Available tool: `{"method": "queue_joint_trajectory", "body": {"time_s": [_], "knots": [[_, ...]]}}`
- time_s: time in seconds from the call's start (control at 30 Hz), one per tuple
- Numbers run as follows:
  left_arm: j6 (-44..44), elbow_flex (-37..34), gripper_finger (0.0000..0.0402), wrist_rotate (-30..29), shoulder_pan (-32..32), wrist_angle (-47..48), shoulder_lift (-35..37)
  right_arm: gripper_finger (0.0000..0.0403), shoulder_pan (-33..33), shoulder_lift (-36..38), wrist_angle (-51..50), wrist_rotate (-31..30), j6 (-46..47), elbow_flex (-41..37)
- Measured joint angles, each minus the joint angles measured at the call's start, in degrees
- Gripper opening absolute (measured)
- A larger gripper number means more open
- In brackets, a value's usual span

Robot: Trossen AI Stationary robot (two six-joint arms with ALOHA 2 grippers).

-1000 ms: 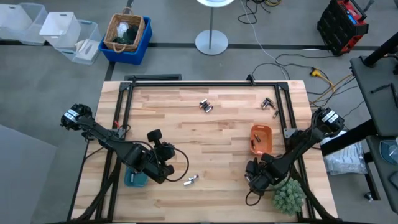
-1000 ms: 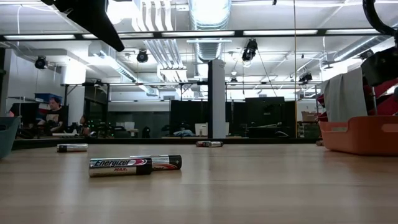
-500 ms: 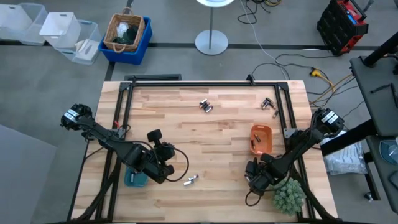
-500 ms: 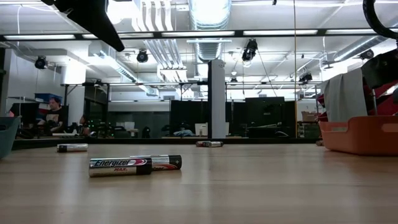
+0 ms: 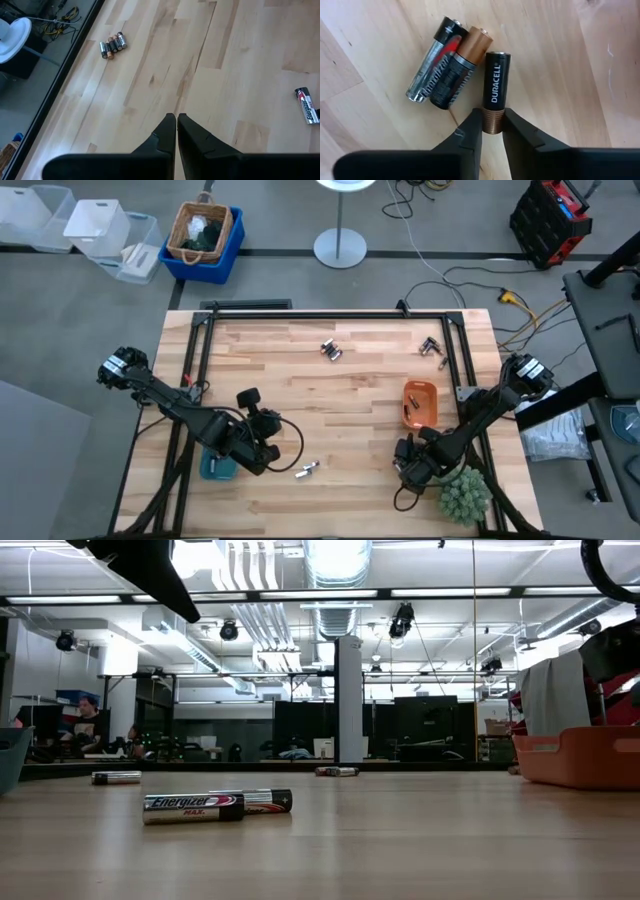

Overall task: Sort batteries
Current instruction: Put the black battery into the orange bin

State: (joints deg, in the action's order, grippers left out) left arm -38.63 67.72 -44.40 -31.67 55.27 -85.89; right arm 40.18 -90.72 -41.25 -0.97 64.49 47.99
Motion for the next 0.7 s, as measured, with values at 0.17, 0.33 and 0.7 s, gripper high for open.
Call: {"method": "queue_joint_trajectory", "body": {"time_s": [0.17, 0.33, 0.7], "knots": [[0.0, 0.0, 0.0, 0.0, -0.01, 0.0, 0.0, 0.0053, -0.04, 0.0, 0.0, 0.48, 0.17, -0.02], [0.0, 0.0, 0.0, 0.01, -0.01, 0.0, 0.0, 0.0058, -0.04, 0.0, -0.04, 0.59, 0.0, -0.04], [0.0, 0.0, 0.0, 0.0, -0.01, -0.02, 0.0, 0.0049, -0.05, 2.08, -2.97, 1.73, -0.04, 0.0]]}}
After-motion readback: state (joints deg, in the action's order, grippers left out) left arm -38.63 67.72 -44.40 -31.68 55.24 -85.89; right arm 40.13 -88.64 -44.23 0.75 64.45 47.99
